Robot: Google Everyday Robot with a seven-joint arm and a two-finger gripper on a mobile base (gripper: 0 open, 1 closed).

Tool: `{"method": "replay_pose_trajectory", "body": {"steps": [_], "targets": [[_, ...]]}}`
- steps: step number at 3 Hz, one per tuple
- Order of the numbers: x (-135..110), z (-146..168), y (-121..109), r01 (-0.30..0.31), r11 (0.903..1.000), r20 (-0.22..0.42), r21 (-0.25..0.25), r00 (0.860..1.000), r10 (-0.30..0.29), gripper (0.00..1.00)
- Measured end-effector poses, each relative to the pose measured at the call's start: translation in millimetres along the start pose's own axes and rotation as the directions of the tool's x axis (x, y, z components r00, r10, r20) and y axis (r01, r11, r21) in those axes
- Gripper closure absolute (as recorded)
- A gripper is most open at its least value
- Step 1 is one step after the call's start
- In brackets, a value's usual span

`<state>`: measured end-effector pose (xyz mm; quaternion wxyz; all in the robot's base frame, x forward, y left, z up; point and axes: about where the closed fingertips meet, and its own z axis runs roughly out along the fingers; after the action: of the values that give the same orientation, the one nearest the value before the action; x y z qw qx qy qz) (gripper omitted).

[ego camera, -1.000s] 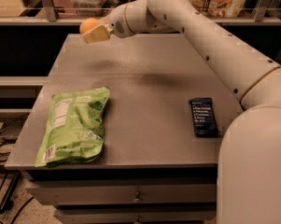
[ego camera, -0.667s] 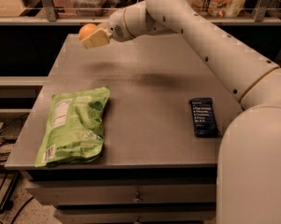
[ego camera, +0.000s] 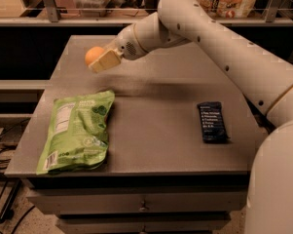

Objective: Move orange near green rice chip bag

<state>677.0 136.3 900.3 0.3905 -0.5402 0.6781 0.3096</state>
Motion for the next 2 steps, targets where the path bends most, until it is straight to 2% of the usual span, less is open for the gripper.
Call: {"method": "replay_pose_trajectory", "body": {"steps": [1, 2], "targets": [[15.8, 0.2, 37.0, 0.016, 0.995, -0.05, -0.099, 0.999, -0.021, 0.82], [33.6, 0.0, 63.5, 0.007, 0.9859, -0.097, -0.167, 0.995, -0.024, 0.59]]}}
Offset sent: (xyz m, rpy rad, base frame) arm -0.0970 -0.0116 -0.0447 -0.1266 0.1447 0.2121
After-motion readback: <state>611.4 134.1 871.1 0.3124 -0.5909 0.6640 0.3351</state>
